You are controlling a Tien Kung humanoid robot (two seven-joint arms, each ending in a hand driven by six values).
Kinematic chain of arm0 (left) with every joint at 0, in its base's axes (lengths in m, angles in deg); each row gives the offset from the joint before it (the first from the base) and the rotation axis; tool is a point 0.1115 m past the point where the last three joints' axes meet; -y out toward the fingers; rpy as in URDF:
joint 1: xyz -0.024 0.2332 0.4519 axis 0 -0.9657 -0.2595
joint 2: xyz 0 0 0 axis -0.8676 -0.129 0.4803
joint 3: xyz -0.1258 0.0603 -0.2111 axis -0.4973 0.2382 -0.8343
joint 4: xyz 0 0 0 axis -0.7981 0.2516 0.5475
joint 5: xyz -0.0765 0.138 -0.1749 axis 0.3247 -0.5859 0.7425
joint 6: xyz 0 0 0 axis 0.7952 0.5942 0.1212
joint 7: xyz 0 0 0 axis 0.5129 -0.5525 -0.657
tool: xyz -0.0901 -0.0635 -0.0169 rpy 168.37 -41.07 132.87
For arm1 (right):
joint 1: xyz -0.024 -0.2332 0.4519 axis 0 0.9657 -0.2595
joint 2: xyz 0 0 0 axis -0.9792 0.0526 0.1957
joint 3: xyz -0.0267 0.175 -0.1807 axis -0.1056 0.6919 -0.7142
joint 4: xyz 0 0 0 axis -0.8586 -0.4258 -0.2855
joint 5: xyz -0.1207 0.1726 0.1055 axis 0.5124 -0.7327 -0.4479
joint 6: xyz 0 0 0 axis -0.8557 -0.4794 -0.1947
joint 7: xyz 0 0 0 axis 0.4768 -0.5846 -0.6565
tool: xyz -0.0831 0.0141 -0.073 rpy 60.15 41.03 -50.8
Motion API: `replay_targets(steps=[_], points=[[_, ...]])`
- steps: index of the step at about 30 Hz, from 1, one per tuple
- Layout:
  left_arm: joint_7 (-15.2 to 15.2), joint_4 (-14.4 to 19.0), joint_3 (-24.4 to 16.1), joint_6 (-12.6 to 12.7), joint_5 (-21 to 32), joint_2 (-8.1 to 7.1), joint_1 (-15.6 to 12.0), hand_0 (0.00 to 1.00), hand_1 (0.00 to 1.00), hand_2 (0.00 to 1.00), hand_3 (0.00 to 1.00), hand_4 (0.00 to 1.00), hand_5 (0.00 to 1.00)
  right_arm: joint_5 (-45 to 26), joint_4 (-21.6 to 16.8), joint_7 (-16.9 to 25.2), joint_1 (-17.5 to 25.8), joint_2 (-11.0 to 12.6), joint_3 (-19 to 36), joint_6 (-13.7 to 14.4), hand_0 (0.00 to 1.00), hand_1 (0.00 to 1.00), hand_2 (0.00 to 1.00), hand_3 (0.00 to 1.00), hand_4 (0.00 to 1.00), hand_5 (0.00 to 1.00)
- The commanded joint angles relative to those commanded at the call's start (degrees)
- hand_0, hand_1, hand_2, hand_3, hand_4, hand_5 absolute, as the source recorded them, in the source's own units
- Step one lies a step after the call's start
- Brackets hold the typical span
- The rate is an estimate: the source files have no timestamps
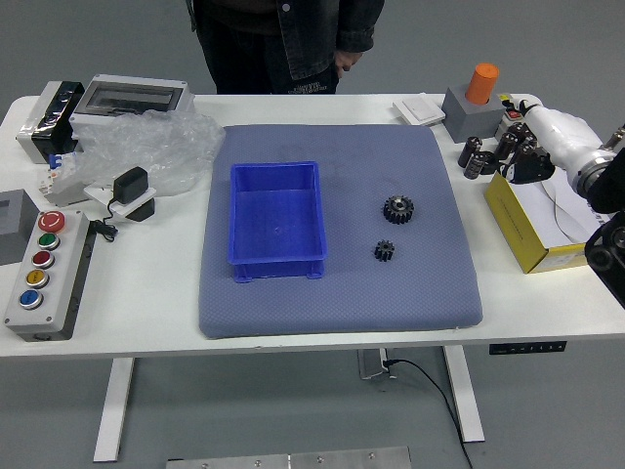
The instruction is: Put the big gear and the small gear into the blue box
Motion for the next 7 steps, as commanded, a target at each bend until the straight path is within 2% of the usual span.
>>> replay_targets(steps=[1, 7], points=[[0.0, 0.0, 0.0, 0.0, 0.0, 0.00, 0.0, 0.729, 0.679, 0.696, 0.696, 0.435, 0.015, 0.5, 0.0, 0.4, 0.0, 0.0, -0.1, 0.5, 0.682, 0.529, 0.516, 0.535, 0.701, 0.101], [0.0, 0.0, 0.1, 0.0, 0.0, -0.01, -0.1, 0.729, 0.679, 0.696, 0.696, 0.435, 0.015, 2.0, 0.5, 2.7, 0.0, 0.0, -0.4, 3.7, 0.682, 0.529, 0.516, 0.535, 0.701, 0.101]])
